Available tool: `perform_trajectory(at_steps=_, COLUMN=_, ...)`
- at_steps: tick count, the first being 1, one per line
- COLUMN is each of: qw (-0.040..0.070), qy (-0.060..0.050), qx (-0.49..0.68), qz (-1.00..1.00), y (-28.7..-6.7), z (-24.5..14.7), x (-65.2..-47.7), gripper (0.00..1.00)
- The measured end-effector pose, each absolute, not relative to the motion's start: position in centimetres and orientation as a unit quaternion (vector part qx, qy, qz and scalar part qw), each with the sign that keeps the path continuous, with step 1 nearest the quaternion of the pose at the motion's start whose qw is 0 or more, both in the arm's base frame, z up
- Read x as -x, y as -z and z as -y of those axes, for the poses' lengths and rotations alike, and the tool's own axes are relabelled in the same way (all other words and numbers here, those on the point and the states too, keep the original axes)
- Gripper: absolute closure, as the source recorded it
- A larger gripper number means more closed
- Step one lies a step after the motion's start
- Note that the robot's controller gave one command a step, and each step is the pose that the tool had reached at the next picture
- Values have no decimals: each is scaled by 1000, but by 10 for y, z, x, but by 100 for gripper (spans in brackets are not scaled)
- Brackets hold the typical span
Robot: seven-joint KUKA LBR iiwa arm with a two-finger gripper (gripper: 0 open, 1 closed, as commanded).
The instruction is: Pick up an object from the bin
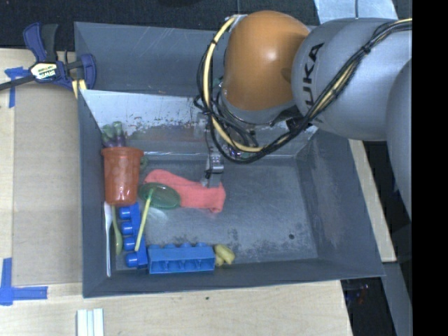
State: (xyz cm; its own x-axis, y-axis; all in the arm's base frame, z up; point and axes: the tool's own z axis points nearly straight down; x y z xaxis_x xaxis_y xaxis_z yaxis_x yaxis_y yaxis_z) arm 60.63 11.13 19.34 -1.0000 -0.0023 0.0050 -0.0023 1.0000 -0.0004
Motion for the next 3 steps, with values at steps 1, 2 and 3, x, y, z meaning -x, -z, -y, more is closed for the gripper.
perform_trajectory(at_steps=1, qw=-2, qy=0, qx=0, qz=1000, y=-199, z=-111, x=-608, gripper=0)
perform_trajectory(at_steps=2, qw=-3, qy=1, qx=10, qz=1000, y=-123, z=-127, x=-577, gripper=0)
perform_trajectory(at_steps=3, qw=-9, qy=1, qx=0, qz=1000, y=-113, z=-127, x=-553, gripper=100)
